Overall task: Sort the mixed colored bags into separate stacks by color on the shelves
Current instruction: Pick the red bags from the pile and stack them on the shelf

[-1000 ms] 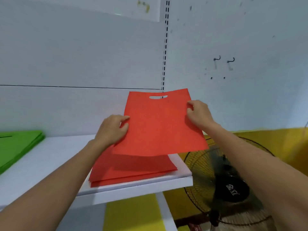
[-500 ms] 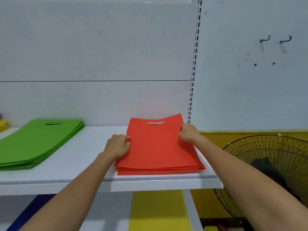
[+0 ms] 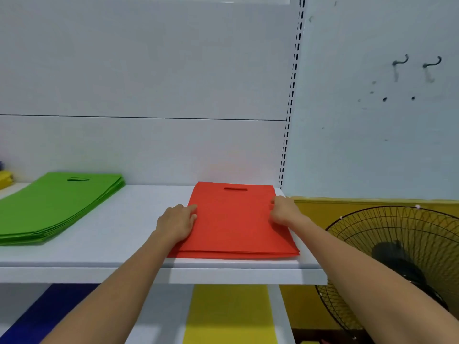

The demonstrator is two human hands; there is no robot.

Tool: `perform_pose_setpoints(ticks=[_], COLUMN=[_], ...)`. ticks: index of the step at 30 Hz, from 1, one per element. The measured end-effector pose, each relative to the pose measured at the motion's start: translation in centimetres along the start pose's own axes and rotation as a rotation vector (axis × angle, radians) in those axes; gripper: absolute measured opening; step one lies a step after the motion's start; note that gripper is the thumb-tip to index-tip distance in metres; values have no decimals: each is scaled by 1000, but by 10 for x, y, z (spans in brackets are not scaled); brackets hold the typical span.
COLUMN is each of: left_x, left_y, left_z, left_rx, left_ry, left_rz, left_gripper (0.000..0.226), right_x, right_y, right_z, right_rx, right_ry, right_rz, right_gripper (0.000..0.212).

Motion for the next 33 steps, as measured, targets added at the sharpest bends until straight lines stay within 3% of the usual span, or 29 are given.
perform_pose_setpoints(ticks=[4, 10, 16, 21, 29, 33], left_x=[12, 78, 200, 282, 356, 370], left_y=[-3, -61, -151, -197, -298, -365], left_z=[17, 48, 63, 77, 94, 115], left_rx=[101, 107, 106, 167, 168, 171], left_ry=[132, 271, 310, 441, 505, 481], left_rz=[90, 262, 507, 602, 718, 712], left_gripper=[45, 38, 38, 34, 36, 38], right_x=[3, 12, 67, 121, 185, 200], right_y=[-2, -78, -227, -332, -477, -549], right_z=[18, 37, -11, -43, -100, -117], right_rx=[5, -67, -136, -172, -164, -204], right_ry=[70, 154, 1, -89, -188, -203], right_rz=[37, 335, 701, 942, 1147, 1165], right_gripper=[30, 52, 53, 50, 53, 52])
Point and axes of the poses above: each hand's wrist, its own x-axis away from the middle knuckle, its own z-axis out of the back of the hand, y = z × x, the point moved 4 cm from there along -x, towards the middle knuckle, and after that the axes turned 12 degrees about -y, right-handed, at the moved point
